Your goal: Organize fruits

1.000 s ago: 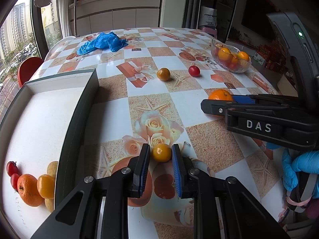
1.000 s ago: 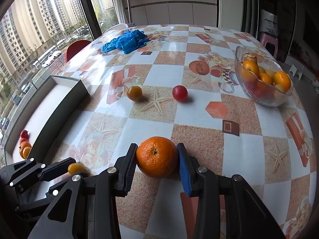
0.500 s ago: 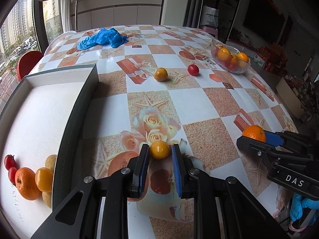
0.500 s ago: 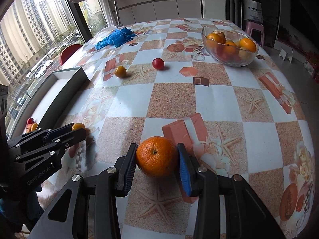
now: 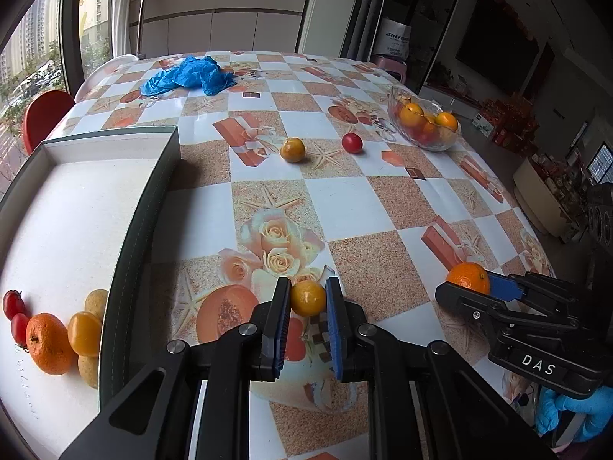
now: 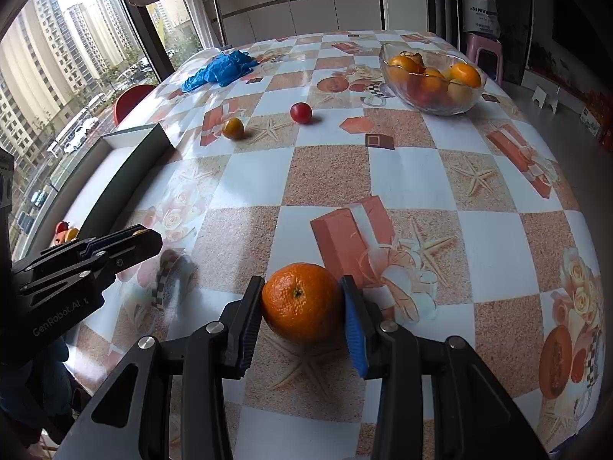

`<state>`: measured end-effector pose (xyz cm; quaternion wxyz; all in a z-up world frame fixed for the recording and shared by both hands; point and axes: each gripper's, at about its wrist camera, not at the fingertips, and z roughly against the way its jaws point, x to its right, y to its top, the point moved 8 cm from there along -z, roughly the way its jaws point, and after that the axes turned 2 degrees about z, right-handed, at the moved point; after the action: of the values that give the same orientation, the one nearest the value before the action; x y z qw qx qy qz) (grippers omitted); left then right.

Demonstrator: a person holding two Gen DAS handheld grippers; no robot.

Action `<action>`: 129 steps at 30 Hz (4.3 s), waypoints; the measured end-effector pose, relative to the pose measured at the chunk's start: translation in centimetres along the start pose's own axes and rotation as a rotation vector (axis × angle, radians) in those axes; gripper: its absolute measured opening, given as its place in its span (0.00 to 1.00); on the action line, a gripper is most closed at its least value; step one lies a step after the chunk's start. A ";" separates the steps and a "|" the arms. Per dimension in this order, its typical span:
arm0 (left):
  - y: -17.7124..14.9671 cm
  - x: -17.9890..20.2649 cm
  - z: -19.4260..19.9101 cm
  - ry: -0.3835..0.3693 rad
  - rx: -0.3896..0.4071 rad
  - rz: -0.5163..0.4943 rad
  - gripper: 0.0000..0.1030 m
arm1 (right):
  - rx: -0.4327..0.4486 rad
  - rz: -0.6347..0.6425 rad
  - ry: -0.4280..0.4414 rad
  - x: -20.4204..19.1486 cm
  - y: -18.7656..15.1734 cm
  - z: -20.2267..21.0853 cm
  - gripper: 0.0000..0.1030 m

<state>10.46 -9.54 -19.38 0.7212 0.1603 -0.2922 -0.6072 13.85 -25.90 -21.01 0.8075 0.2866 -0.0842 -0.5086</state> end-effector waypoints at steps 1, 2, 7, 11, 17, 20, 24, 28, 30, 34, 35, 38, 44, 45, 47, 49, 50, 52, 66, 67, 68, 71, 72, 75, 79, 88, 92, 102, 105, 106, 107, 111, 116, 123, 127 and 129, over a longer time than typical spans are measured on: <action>0.0 0.1 0.3 -0.006 0.003 0.003 0.19 | 0.000 -0.003 0.001 0.0 -0.1 0.1 0.41; 0.1 0.2 0.7 -0.012 0.006 0.004 0.19 | 0.000 -0.003 0.002 -0.1 -0.1 0.2 0.41; 0.4 0.2 2.5 -0.017 0.033 0.004 0.19 | 0.007 0.009 -0.001 -0.8 0.1 0.8 0.41; 0.8 -0.5 3.9 -0.013 0.061 0.012 0.19 | 0.014 0.023 0.002 -1.9 0.5 1.3 0.41; 1.3 -2.2 5.5 -0.005 0.094 0.044 0.19 | 0.022 0.058 0.006 -3.8 1.0 1.8 0.41; 1.4 -3.1 6.1 -0.001 0.108 0.060 0.19 | 0.023 0.079 0.008 -4.9 1.4 2.0 0.41; 1.4 -4.4 6.9 0.010 0.127 0.074 0.19 | 0.027 0.106 0.014 -6.5 1.8 2.2 0.41; 1.4 -5.7 7.7 0.016 0.143 0.092 0.19 | 0.030 0.136 0.019 -8.2 2.4 2.3 0.41; 1.4 -6.5 8.0 0.020 0.152 0.103 0.19 | 0.031 0.148 0.024 -9.0 2.7 2.4 0.41; 1.4 -8.0 8.5 0.028 0.163 0.128 0.19 | 0.035 0.176 0.030 -10.8 3.3 2.4 0.41; 1.4 -8.3 8.6 0.031 0.166 0.134 0.19 | 0.035 0.184 0.031 -11.2 3.5 2.4 0.41; 1.3 -9.6 8.8 0.041 0.174 0.154 0.19 | 0.031 0.203 0.038 -12.5 3.9 2.2 0.41; 1.4 -12.4 9.7 0.066 0.196 0.202 0.19 | 0.025 0.255 0.050 -15.3 4.7 1.6 0.41; 1.4 -13.0 9.9 0.074 0.201 0.207 0.19 | 0.025 0.265 0.053 -15.8 5.0 1.5 0.41; 1.4 -13.9 10.1 0.089 0.208 0.220 0.19 | 0.025 0.285 0.061 -16.9 5.3 1.2 0.41; 1.4 -15.0 10.2 0.100 0.213 0.236 0.19 | 0.024 0.304 0.068 -18.0 5.6 0.9 0.41; 1.4 -15.5 10.2 0.108 0.215 0.242 0.19 | 0.022 0.314 0.073 -18.5 5.7 0.8 0.41; 1.3 -16.4 10.2 0.122 0.216 0.253 0.19 | 0.016 0.334 0.082 -19.7 5.9 0.4 0.41; 1.2 -19.5 9.1 0.165 0.202 0.281 0.19 | -0.004 0.397 0.110 -24.0 7.3 -2.0 0.41; 1.2 -19.6 9.0 0.168 0.200 0.281 0.19 | -0.008 0.397 0.111 -24.2 7.3 -2.3 0.41; 1.2 -19.6 8.8 0.170 0.198 0.280 0.19 | -0.012 0.397 0.112 -24.3 7.3 -2.5 0.41; 1.3 -19.8 8.4 0.177 0.192 0.279 0.19 | -0.025 0.400 0.114 -24.6 7.2 -3.3 0.41; 1.3 -20.0 8.2 0.178 0.189 0.280 0.19 | -0.029 0.402 0.114 -24.7 7.2 -3.6 0.41; 1.3 -20.3 7.8 0.183 0.180 0.288 0.19 | -0.040 0.404 0.117 -25.0 7.2 -4.3 0.41; 1.2 -20.7 7.3 0.191 0.166 0.295 0.19 | -0.057 0.407 0.120 -25.1 7.0 -5.2 0.41; 0.5 -21.1 6.3 0.215 0.121 0.299 0.19 | -0.084 0.411 0.121 -25.0 6.9 -6.2 0.42; 0.4 -20.8 6.4 0.233 0.118 0.284 0.30 | -0.058 0.415 0.111 -24.8 7.5 -5.8 0.58; 0.2 -21.7 7.5 0.266 0.133 0.350 0.80 | -0.015 0.376 0.101 -22.6 8.4 -4.3 0.79; 0.3 -20.8 7.3 0.261 0.125 0.334 0.80 | 0.002 0.387 0.079 -21.7 8.3 -3.9 0.85; 0.4 -20.5 7.2 0.261 0.123 0.328 0.80 | 0.014 0.395 0.061 -21.3 8.4 -3.7 0.88; 0.5 -20.2 7.2 0.259 0.120 0.321 0.80 | 0.029 0.402 0.048 -20.9 8.4 -3.5 0.94; 0.8 -18.7 6.9 0.247 0.102 0.297 0.80 | 0.051 0.385 0.030 -18.7 8.4 -2.7 1.00; 1.4 -16.4 6.9 0.235 0.094 0.253 0.80 | 0.037 0.308 0.009 -14.3 8.1 -2.5 1.00; 3.0 -12.2 6.1 0.211 0.072 0.167 0.80 | -0.008 0.191 -0.052 -6.8 6.6 -3.0 1.00; 3.7 -9.5 5.1 0.191 0.054 0.119 0.80 | -0.026 0.135 -0.076 -3.3 5.8 -3.0 1.00; 4.1 -8.2 4.4 0.185 0.040 0.097 0.80 | -0.029 0.120 -0.094 -1.8 5.5 -3.0 1.00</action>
<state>10.15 -0.20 -15.42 0.7703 0.2156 -0.2440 -0.5483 18.52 -21.45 -20.13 0.8356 0.2452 -0.1320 -0.4736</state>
